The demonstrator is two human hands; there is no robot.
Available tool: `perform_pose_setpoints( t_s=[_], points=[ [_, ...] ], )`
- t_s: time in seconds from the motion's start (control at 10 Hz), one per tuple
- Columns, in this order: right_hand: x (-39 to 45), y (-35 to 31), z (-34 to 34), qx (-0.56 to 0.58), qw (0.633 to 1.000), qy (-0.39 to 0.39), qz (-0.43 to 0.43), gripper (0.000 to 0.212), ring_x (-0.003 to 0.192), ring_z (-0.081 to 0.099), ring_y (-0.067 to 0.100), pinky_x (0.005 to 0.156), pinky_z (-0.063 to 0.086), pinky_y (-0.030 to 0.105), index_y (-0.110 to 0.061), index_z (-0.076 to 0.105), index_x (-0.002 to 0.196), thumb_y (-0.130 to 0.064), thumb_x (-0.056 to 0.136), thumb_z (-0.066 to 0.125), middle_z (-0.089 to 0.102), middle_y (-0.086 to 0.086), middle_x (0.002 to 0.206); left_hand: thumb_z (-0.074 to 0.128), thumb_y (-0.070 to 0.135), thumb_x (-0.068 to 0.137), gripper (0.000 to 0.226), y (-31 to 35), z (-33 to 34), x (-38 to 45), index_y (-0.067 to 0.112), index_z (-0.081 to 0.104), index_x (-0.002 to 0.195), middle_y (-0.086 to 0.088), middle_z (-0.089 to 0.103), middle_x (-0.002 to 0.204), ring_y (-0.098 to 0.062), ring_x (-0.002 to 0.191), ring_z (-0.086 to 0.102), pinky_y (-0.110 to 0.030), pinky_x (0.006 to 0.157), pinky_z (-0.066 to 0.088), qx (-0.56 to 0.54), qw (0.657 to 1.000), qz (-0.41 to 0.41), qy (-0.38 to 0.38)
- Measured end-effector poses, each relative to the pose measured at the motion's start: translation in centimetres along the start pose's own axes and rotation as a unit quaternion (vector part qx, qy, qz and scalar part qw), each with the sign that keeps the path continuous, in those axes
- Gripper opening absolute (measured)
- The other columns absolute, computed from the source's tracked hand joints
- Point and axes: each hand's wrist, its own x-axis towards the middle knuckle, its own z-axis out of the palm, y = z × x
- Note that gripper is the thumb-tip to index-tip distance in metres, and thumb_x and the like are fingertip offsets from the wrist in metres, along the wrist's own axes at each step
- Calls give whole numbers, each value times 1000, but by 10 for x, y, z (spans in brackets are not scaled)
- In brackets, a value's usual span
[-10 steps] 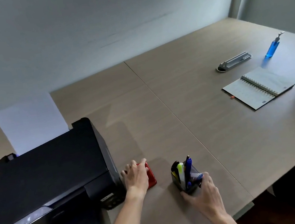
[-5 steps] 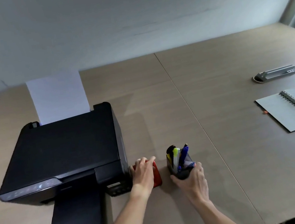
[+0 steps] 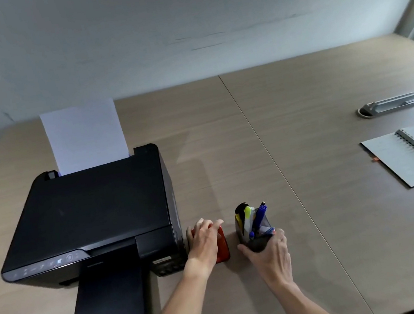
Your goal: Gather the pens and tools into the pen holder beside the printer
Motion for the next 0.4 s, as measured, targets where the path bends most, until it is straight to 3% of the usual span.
perform_pose_setpoints(
  t_s=[0.1,0.2,0.3,0.4],
  points=[
    [-1,-1,0,9,1000,1,-3,75,87,60,34,75,53,47,-15,36,97,-51,53,86,46,1,92,39,-16,82,71,0,-1,1,27,40,139,-1,46,139,-24,142,21,-44,114,11,1,1000,5,-2],
    [-3,-4,-3,14,1000,-22,11,84,97,58,34,81,51,46,-11,39,111,-43,52,89,51,7,103,34,-24,79,80,5,-7,-4,23,32,145,-9,31,152,-30,147,8,-48,119,3,0,1000,8,-9],
    [-10,8,-3,39,998,-37,22,83,107,53,32,87,48,44,-11,36,124,-29,59,83,50,9,117,38,-31,74,94,2,0,-16,18,17,151,-14,6,161,-31,148,-6,-48,121,-1,17,998,38,39],
    [-22,27,-8,45,998,-17,32,73,102,54,29,88,48,46,-12,35,129,-13,65,70,50,12,121,49,-29,77,92,-6,20,-33,13,14,151,-10,3,161,-24,148,-7,-47,121,12,-12,995,56,77]
  ],
)
